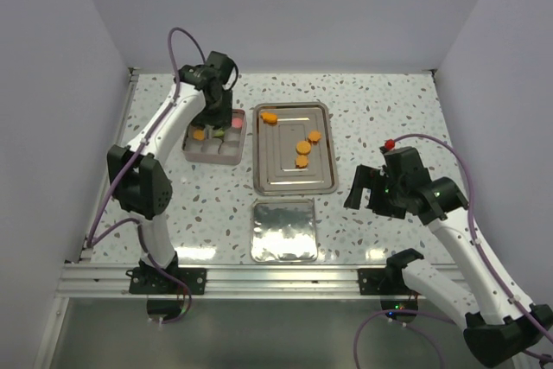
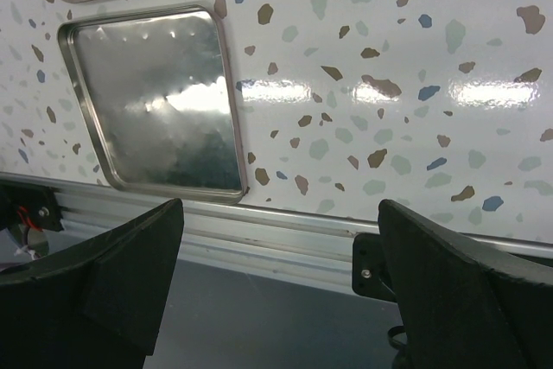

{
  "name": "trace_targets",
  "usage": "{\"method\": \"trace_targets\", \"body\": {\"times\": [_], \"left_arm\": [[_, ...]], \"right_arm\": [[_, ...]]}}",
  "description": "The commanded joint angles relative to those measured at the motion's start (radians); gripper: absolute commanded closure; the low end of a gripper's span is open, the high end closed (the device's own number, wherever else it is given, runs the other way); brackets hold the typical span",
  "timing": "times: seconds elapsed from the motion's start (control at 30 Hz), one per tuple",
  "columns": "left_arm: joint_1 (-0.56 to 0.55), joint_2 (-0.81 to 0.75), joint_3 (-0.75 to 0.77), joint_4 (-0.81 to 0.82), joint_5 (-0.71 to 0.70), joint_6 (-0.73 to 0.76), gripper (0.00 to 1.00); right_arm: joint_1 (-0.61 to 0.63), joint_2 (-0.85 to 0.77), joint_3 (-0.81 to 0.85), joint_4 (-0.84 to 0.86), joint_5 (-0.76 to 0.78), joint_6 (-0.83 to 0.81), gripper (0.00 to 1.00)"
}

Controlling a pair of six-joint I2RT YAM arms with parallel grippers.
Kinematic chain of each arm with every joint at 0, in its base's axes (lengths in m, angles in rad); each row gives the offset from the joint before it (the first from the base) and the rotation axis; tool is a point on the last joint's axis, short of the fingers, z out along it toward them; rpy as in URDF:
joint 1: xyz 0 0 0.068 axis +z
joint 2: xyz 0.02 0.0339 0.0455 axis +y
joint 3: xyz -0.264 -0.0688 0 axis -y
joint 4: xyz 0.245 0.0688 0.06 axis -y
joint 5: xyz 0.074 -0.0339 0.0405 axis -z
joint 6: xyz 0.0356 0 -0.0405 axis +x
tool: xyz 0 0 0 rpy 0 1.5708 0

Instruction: Pack the cookies

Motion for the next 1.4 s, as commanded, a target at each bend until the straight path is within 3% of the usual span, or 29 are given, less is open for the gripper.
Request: {"method": "trace_targets", "body": {"times": [0.0, 0.17, 0.97, 1.37], "left_arm": [[-0.002, -0.066, 0.054, -0.036, 0.018, -0.016, 0.38], [-0.053, -0.105, 0.041, -0.039, 0.027, -0.037, 0.38], [-0.522, -0.048, -0.113, 0.108, 0.096, -0.257, 0.39], [-0.594, 0.033, -0.116, 0.113, 0.067, -0.303, 0.39]], "right_arm": [[0.005, -0.016, 0.010, 0.006, -0.004, -0.017, 0.02], [0.005, -0.039, 0.018, -0.016, 0.000, -0.017, 0.02], [0.003, -0.220, 0.083, -0.252, 0.080, -0.044, 0.02], [0.005, -0.278, 0.115, -0.323, 0.118, -0.055, 0.01]]}}
